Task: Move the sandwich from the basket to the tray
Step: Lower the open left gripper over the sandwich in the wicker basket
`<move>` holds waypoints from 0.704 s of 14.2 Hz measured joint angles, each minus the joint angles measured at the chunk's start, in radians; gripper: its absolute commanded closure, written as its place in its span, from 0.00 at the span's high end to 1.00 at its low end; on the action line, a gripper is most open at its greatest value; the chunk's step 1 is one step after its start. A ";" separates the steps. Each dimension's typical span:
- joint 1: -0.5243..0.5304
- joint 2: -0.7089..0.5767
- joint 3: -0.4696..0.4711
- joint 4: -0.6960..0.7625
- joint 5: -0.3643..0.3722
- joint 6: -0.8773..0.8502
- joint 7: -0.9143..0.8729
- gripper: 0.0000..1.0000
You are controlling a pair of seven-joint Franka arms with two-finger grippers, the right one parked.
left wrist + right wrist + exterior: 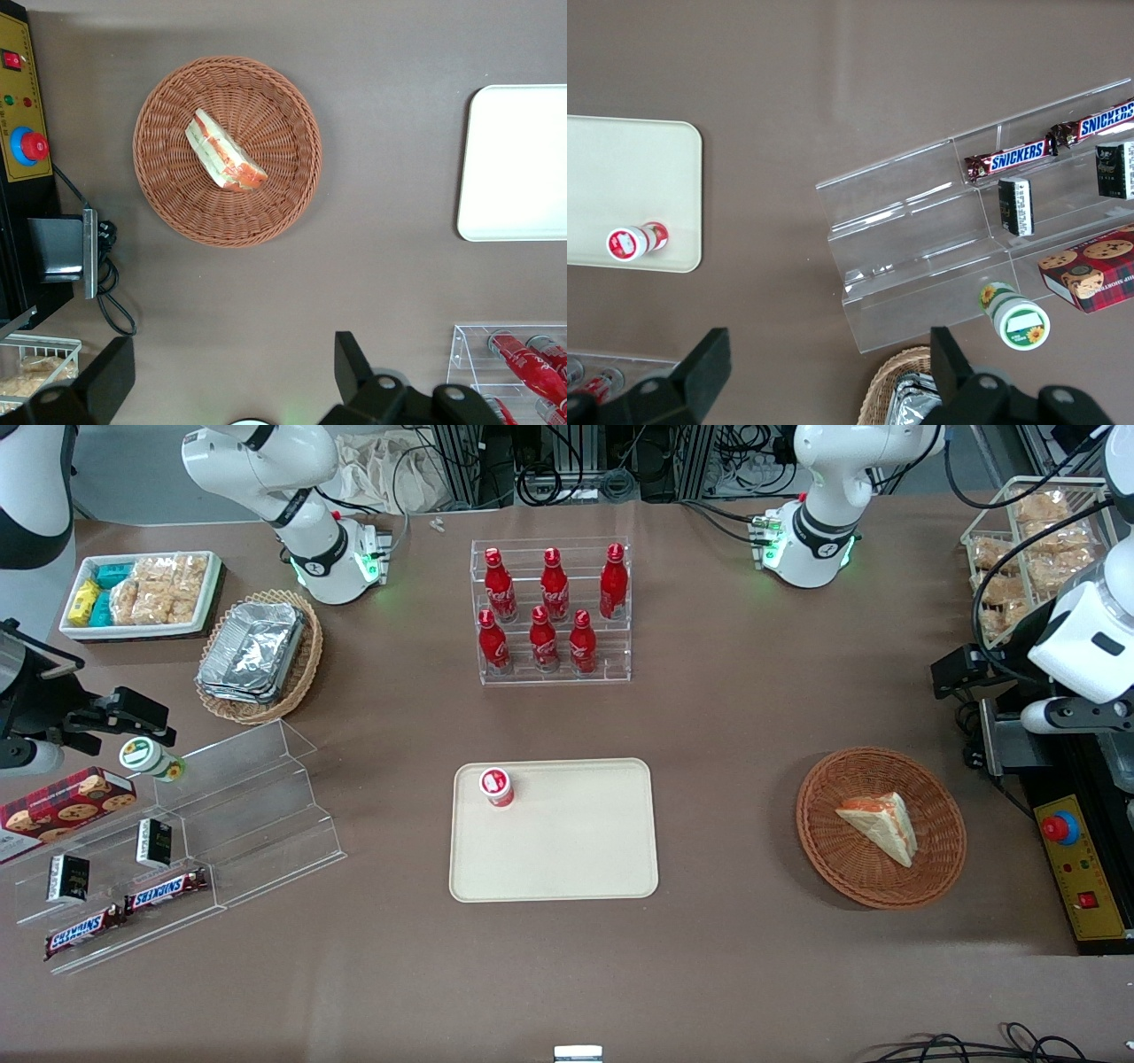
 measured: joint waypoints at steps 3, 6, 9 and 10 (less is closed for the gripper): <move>0.001 0.000 0.002 0.008 0.000 -0.002 0.000 1.00; 0.006 0.014 0.011 0.004 -0.002 -0.013 -0.098 1.00; 0.009 0.109 0.014 -0.013 -0.002 0.000 -0.348 1.00; 0.009 0.155 0.016 -0.021 0.005 0.029 -0.384 1.00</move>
